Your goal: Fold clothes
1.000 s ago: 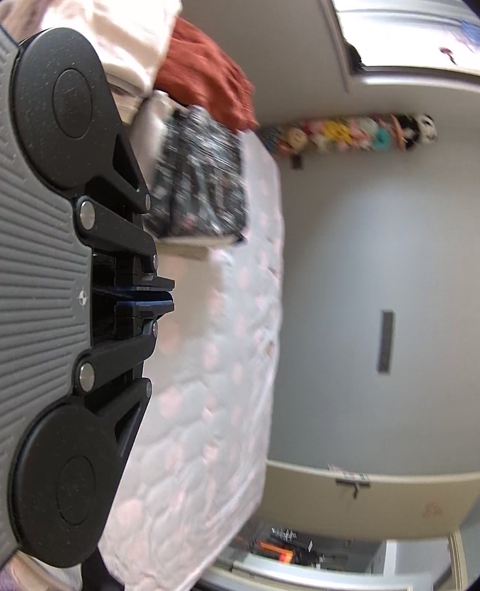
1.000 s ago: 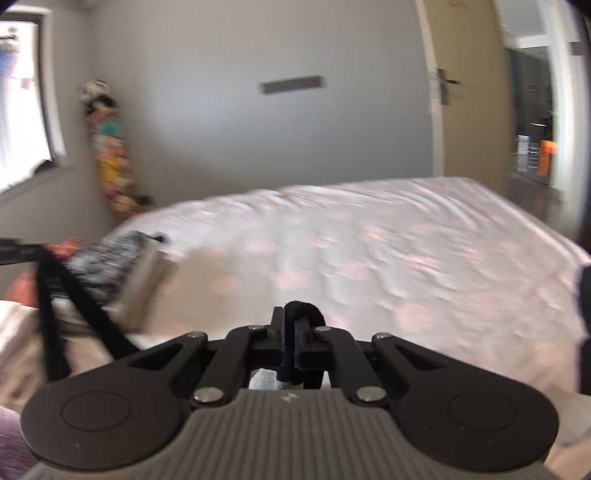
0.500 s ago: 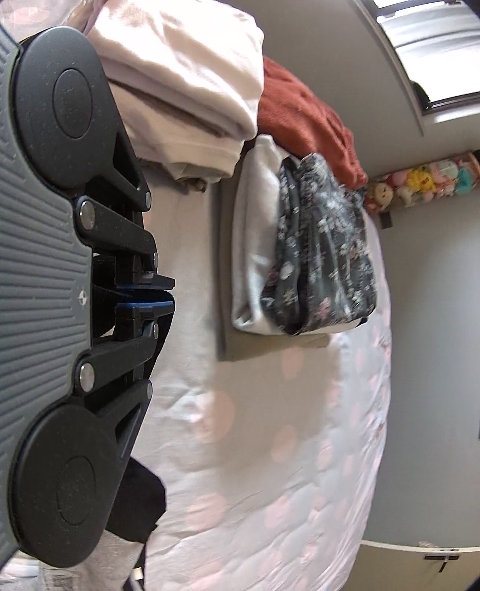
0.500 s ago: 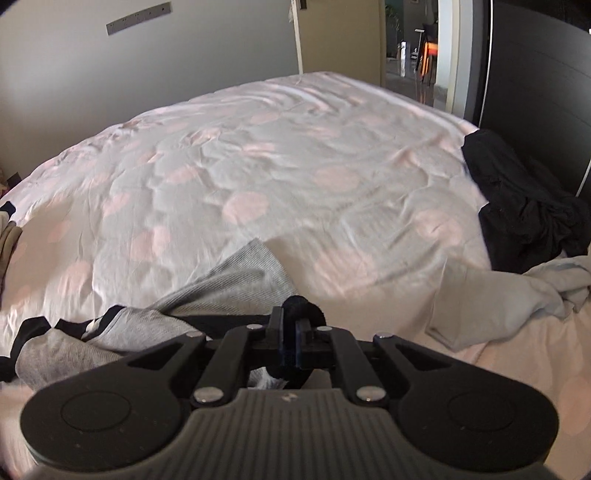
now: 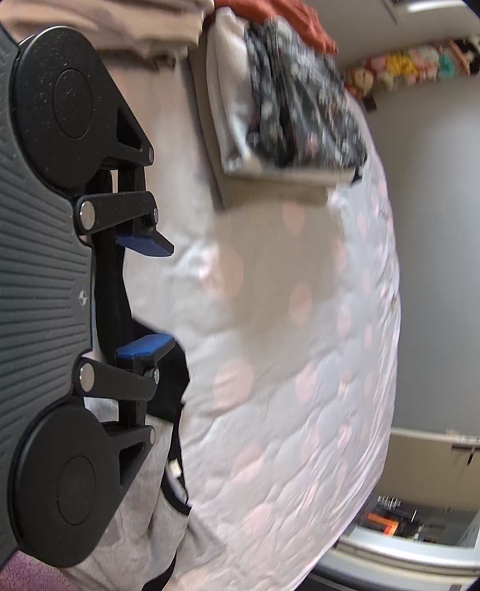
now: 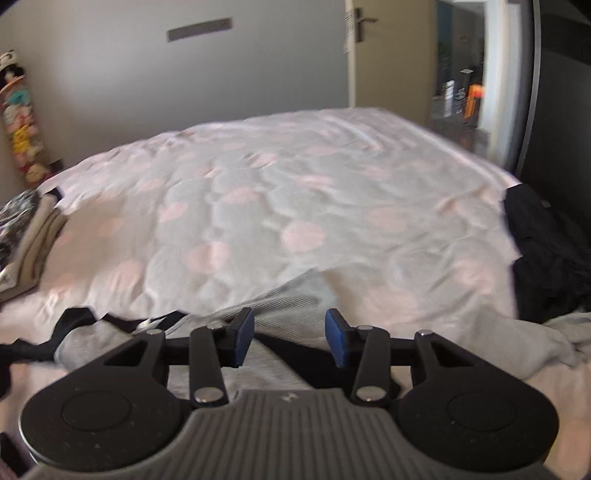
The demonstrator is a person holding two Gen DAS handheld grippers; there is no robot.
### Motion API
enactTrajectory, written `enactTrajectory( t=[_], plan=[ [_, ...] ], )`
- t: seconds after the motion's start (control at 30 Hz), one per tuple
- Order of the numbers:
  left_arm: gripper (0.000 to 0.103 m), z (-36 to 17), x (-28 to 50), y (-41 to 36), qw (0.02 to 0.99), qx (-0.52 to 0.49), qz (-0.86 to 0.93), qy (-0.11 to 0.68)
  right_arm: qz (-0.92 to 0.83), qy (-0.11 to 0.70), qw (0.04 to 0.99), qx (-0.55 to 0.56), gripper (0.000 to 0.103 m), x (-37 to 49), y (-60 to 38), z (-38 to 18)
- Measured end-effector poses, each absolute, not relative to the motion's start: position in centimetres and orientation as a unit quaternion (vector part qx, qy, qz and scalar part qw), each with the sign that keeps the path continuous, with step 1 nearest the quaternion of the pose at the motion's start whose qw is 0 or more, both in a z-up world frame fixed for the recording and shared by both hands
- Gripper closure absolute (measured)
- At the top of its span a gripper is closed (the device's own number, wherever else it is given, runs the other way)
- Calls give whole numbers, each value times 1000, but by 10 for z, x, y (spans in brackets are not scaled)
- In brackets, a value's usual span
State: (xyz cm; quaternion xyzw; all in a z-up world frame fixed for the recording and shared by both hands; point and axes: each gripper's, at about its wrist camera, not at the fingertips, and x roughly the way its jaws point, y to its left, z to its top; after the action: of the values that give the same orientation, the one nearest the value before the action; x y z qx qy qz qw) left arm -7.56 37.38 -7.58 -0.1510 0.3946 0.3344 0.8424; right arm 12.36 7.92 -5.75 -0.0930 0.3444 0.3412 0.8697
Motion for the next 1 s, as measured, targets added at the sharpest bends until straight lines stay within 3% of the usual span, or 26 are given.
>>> enactTrajectory(
  t=[0.2, 0.33, 0.5, 0.53, 0.6, 0.67, 0.7, 0.77, 1.0],
  plan=[
    [54, -113, -37, 381, 832, -191, 316, 415, 370, 381, 837, -136, 53, 136, 126, -92],
    [54, -140, -26, 388, 817, -238, 331, 408, 370, 409, 824, -133, 42, 152, 148, -118],
    [56, -172, -19, 382, 803, -251, 321, 436, 351, 454, 802, -164, 42, 163, 171, -152],
    [59, -171, -17, 377, 807, -227, 320, 442, 349, 455, 802, -169, 45, 163, 173, -154],
    [76, -168, -15, 372, 815, -210, 311, 442, 343, 447, 805, -184, 58, 159, 175, -154],
    [92, -166, -17, 372, 820, -220, 303, 434, 340, 432, 812, -197, 80, 152, 175, -151],
    [97, -164, -18, 371, 822, -219, 302, 430, 339, 424, 815, -201, 83, 148, 174, -149],
    [99, -158, -23, 368, 830, -205, 311, 416, 339, 408, 824, -198, 88, 142, 170, -142],
    [100, -108, -62, 364, 850, -206, 362, 323, 346, 331, 854, -202, 91, 106, 160, -102]
  ],
)
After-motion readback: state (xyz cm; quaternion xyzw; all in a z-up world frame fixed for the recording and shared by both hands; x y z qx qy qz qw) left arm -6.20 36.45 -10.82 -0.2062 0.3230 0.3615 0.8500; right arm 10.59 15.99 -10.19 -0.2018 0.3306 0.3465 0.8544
